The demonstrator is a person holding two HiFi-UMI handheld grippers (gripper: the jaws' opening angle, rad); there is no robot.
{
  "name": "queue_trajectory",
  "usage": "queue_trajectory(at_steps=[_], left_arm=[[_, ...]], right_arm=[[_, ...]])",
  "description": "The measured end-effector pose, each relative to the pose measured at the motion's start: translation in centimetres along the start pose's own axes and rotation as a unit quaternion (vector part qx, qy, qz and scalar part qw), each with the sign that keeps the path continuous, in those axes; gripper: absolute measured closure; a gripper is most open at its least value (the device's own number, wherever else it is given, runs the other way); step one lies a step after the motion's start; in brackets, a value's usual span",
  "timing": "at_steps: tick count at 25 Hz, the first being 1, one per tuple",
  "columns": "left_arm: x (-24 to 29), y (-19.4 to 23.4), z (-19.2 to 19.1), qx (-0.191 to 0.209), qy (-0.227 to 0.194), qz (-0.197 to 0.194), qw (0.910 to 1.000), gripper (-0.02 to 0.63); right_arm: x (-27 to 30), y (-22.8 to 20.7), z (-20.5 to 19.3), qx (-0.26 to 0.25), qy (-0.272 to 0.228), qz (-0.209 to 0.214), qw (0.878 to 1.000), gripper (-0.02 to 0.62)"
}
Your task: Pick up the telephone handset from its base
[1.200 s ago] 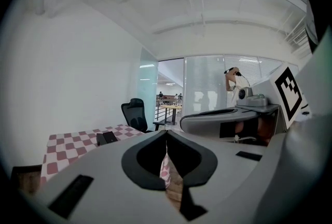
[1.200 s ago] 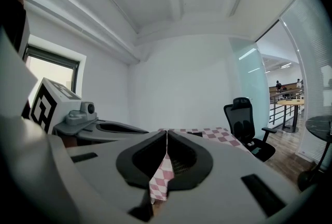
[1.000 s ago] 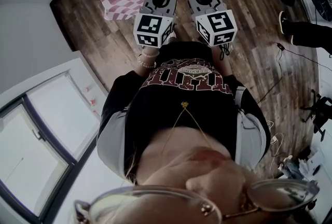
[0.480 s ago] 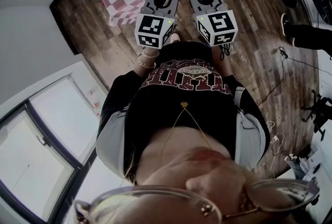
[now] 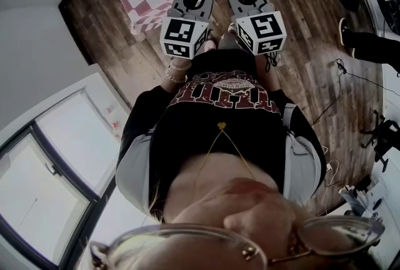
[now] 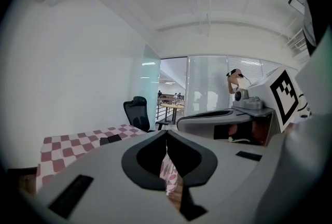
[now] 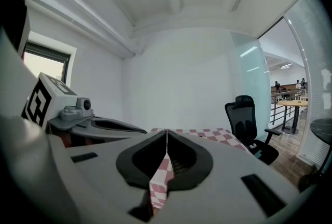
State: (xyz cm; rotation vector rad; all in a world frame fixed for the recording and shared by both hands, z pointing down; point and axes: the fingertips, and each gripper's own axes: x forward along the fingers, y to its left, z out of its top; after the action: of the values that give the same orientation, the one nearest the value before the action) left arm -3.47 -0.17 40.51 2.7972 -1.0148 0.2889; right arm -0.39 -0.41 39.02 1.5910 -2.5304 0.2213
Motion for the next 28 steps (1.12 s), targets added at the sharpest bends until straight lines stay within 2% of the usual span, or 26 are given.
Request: queue_trajectory(at_steps=[12, 28], left_arm=[[6.6, 2.5, 2.7, -0.005, 0.0, 0.038, 0.9993, 0.595], [11.9, 2.5, 4.7, -0.011, -0.008, 0.088, 0.9961, 0.595]], right_arm=[[3.9, -5.9, 1.9, -0.004, 0.005, 0.043, 0.999, 0.575], [5.7, -11.1, 3.0, -0.011, 0.003, 0.099, 0.995, 0.575]])
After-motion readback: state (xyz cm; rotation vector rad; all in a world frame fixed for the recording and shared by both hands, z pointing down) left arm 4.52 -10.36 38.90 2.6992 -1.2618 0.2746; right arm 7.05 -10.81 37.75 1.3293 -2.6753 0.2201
